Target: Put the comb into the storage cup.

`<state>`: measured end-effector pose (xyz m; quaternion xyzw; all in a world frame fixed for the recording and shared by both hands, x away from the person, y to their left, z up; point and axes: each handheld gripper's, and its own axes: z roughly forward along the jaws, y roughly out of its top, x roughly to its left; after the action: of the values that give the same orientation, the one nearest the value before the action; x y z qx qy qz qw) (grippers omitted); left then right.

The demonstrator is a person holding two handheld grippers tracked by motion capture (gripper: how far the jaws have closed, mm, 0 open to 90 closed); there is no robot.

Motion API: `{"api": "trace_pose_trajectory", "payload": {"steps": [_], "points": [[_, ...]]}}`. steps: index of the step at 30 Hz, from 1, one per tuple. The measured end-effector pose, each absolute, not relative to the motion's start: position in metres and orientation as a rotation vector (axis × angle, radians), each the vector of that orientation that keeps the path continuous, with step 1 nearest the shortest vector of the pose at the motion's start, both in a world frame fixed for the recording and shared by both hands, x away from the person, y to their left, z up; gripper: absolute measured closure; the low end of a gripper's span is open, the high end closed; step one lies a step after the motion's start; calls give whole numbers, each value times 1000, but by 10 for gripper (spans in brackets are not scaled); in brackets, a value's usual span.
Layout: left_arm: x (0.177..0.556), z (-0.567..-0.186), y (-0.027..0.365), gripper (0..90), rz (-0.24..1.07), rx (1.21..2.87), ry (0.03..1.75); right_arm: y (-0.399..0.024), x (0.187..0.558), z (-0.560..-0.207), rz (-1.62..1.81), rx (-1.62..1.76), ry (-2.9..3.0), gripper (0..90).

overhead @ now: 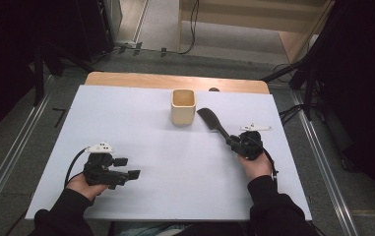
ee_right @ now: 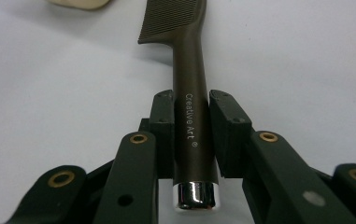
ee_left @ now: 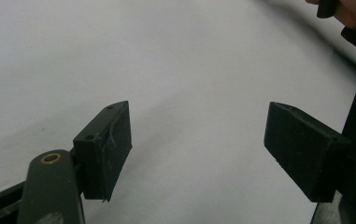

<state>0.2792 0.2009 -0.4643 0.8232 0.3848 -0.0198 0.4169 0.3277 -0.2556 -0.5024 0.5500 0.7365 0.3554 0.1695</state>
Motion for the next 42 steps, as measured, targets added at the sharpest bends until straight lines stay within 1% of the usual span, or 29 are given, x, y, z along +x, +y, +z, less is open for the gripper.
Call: {"api": "trace_pose_trajectory", "payload": {"steps": [14,22,24,42], "points": [[284,-462,197,238,-60,2053,976,-263,320,-480,1084,1581,2013,703],[290,-460,187,235,-103,2038,974,-263,317,-472,1078,1616,2002,704],[292,-459,184,218,-119,2036,968,-264,314,-470,1076,1620,2007,704],[305,-451,176,222,-166,1982,1023,-270,276,-443,1151,1576,2010,704]]}}
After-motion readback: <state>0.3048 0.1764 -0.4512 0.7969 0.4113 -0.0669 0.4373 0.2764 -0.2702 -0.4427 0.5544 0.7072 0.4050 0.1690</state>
